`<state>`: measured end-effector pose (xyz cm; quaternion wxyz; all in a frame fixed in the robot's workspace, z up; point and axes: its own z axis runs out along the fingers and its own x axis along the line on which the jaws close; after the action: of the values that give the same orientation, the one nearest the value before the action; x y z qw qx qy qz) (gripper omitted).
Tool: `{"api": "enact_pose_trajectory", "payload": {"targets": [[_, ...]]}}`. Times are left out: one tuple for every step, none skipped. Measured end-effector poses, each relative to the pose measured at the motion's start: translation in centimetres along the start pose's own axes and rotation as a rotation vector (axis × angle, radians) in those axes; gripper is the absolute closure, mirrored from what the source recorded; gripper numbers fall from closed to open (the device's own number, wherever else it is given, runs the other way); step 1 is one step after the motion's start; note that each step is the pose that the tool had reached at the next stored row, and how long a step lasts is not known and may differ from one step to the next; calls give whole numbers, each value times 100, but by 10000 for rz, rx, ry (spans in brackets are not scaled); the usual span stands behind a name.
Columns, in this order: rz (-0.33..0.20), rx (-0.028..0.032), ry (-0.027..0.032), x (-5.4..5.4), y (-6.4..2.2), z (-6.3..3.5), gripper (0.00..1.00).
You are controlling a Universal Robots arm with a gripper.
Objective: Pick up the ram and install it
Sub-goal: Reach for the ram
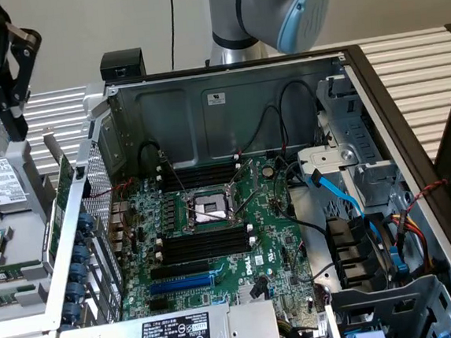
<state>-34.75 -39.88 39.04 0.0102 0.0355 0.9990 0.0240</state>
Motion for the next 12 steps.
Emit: {"api": "enact_pose_trajectory", "payload": {"targets": [[0, 0, 0, 45, -3, 1, 89], [0, 0, 0, 92, -7, 3, 89], [0, 0, 1, 139, -10, 5, 89], [1, 0, 1, 184, -13, 6, 89], [1, 1, 1, 228, -16, 8, 89], [1, 1, 1, 265, -19, 9, 89], [0, 0, 0, 294, -21, 11, 89], [0, 0, 0, 333, -24, 11, 89], [-1, 0, 0, 375, -28, 12, 89], [0, 0, 1, 416, -30, 12, 89], [-1, 0, 0, 458, -33, 13, 89], [0, 0, 0, 495, -36, 14, 89]]}}
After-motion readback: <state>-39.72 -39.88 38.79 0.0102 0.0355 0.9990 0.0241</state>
